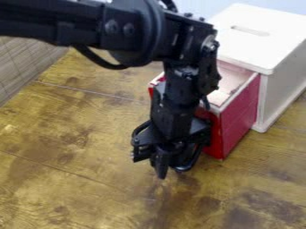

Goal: Open the drawer

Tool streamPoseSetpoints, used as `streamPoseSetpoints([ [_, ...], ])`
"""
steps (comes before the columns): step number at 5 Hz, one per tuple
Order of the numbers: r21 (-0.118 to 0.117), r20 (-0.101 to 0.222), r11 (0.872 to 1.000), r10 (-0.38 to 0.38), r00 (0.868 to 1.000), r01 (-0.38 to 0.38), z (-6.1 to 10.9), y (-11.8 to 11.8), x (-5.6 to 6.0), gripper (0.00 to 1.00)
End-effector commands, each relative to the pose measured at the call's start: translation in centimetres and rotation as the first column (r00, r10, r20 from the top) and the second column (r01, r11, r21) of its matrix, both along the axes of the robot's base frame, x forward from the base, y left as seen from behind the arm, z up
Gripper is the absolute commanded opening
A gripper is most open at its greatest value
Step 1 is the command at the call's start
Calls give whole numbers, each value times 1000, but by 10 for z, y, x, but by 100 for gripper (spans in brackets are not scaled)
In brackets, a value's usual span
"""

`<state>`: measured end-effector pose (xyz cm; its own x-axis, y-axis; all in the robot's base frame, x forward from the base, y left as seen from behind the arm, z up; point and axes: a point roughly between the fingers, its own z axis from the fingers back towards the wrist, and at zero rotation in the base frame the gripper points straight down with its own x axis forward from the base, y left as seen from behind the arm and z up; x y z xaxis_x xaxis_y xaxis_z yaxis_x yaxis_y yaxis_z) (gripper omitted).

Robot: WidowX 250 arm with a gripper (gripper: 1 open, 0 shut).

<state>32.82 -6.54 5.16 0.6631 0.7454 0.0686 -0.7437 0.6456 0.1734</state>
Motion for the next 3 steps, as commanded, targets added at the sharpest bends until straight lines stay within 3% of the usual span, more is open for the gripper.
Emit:
streamPoseSetpoints([
  [1, -6, 4, 995, -98, 995, 98, 2, -21, 0, 100],
  [3, -12, 11, 998, -63, 998, 63, 10, -18, 1, 100],
])
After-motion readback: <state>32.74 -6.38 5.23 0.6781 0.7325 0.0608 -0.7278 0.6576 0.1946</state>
